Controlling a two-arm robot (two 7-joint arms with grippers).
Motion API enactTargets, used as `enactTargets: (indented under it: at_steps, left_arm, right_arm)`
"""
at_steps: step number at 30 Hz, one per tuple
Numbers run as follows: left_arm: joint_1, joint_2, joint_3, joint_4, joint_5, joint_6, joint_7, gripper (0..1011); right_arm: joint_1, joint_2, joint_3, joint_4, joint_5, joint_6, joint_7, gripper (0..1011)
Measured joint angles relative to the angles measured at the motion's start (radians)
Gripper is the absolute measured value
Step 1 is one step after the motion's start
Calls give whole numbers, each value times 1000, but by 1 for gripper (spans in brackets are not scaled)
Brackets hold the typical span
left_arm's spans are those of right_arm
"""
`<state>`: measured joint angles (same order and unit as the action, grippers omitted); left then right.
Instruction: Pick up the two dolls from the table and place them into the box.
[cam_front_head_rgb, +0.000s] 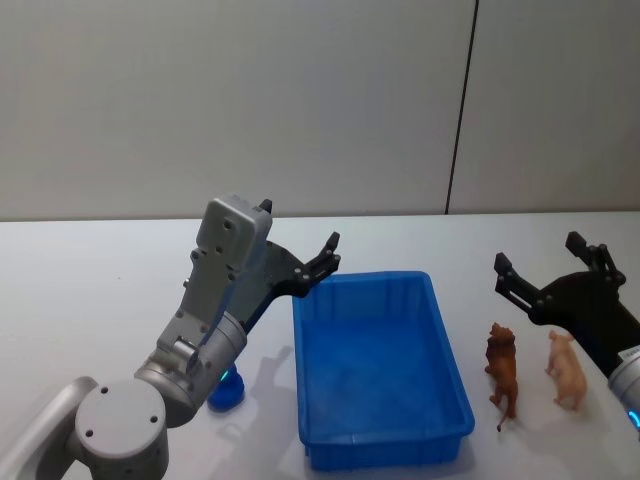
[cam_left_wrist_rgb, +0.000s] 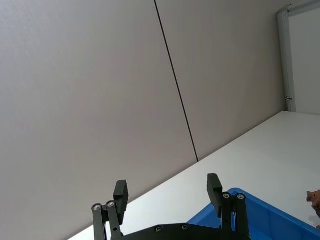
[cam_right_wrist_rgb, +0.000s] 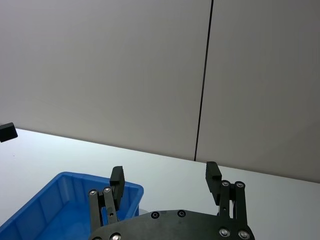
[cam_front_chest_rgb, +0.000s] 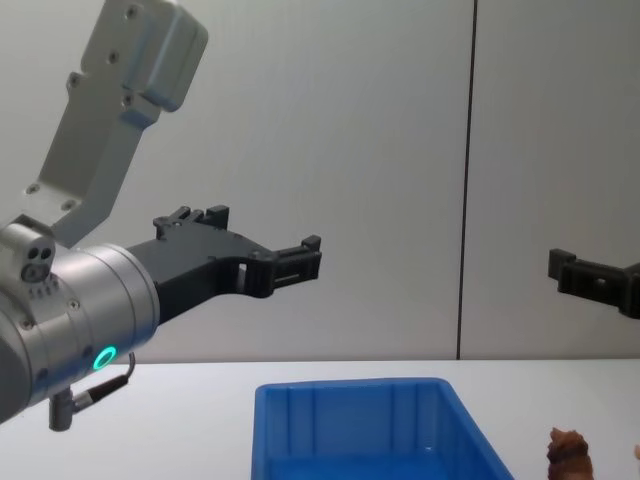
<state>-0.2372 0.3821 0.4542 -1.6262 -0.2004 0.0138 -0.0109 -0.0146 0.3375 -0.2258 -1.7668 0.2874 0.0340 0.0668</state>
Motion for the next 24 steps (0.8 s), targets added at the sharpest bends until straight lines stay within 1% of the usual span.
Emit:
enactTargets:
  at_steps: [24]
  left_arm:
    - [0,0,0,0,0,0,0,1001]
  right_arm:
    - [0,4,4,8,0,4,5,1001]
